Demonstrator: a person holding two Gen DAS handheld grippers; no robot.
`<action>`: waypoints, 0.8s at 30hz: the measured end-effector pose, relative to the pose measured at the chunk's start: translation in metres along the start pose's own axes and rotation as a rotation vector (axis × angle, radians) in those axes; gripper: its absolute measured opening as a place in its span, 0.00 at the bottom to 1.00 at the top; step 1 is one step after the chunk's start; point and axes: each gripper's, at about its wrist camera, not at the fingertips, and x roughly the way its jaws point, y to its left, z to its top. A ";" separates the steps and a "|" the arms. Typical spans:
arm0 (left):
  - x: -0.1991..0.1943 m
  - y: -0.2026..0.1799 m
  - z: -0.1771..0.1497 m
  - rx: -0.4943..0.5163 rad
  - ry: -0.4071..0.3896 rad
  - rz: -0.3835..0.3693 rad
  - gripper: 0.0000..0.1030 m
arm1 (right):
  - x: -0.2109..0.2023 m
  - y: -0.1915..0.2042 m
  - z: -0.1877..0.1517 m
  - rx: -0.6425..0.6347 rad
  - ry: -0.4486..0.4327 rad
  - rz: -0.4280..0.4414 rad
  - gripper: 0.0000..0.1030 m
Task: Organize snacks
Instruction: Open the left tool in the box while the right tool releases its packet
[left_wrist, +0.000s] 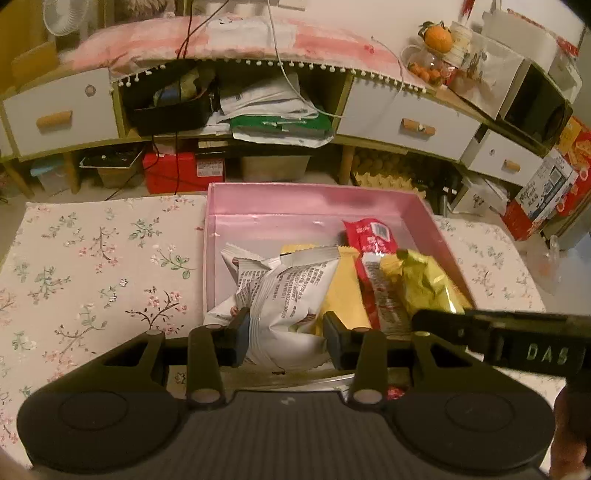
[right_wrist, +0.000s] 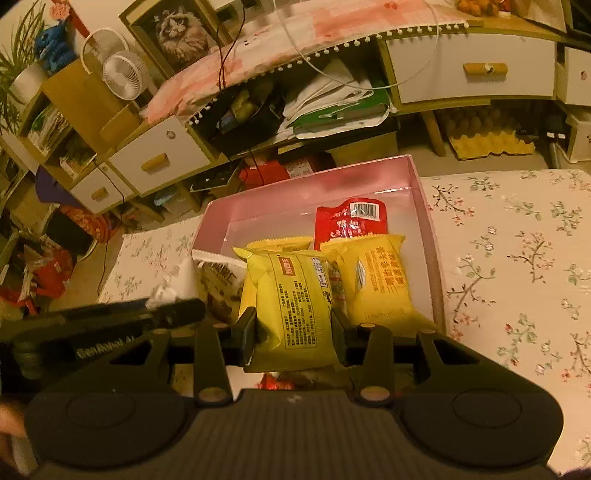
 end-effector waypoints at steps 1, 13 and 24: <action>0.001 -0.001 -0.001 0.018 -0.006 0.005 0.46 | 0.003 0.001 0.000 0.004 0.001 0.001 0.37; -0.004 -0.001 -0.002 0.069 -0.045 0.003 0.61 | 0.005 0.002 -0.003 0.051 -0.045 -0.055 0.47; -0.031 0.006 -0.003 0.036 -0.044 0.028 0.61 | -0.018 -0.003 0.001 0.072 -0.079 -0.067 0.47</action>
